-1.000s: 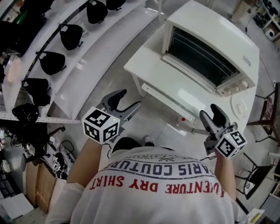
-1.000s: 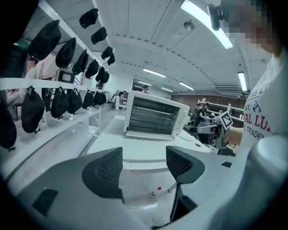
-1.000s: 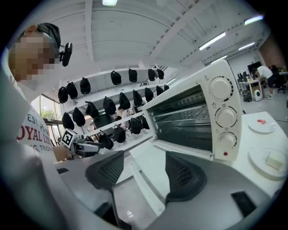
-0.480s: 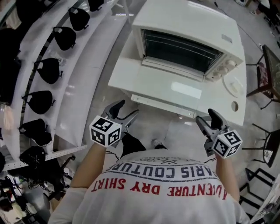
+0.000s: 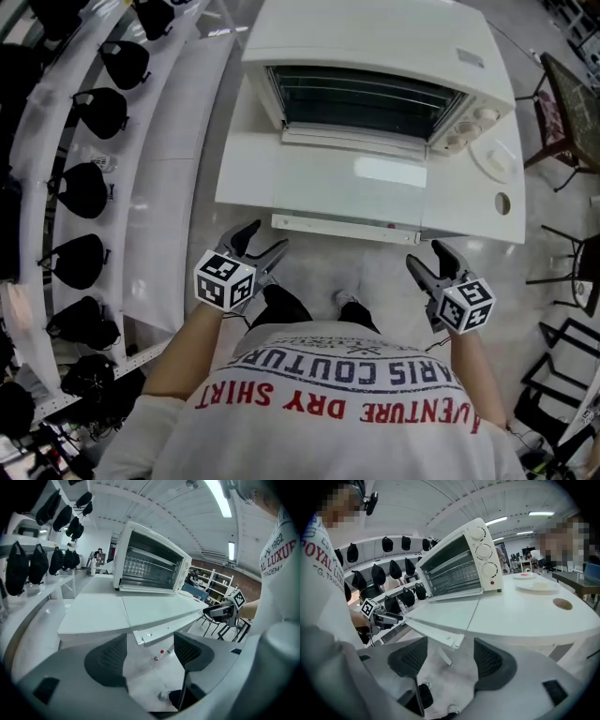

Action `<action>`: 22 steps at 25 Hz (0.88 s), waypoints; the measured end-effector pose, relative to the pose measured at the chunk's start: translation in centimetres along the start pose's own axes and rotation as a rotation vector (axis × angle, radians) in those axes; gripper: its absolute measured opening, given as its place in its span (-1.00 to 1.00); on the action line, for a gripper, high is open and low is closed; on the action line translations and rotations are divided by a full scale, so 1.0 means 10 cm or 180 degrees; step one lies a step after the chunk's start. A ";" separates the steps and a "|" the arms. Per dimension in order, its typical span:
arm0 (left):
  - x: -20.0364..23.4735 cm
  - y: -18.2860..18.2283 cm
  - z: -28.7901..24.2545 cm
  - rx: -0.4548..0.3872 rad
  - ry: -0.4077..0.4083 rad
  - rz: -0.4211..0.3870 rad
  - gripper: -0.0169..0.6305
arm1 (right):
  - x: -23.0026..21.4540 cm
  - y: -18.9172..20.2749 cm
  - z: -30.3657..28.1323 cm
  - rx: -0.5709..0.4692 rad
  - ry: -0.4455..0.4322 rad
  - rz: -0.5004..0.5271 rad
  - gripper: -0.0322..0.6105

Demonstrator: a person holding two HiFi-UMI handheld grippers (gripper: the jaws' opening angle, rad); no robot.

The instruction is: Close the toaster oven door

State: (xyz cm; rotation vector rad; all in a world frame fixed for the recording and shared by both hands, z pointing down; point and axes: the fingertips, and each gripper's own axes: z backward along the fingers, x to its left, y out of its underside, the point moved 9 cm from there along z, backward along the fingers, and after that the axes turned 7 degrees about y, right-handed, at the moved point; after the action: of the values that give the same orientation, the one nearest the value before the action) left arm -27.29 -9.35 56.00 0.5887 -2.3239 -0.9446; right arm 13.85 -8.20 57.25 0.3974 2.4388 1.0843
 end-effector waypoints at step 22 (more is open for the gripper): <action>0.27 0.17 -0.56 0.0348 0.0180 -0.0379 -0.11 | 0.06 0.16 -0.56 0.0077 0.0304 0.0455 -0.13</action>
State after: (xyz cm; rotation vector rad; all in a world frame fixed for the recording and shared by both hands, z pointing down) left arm -26.07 -12.46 61.46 0.7962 -2.3220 -0.8462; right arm 10.71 -10.41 61.65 0.5468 2.5417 1.1581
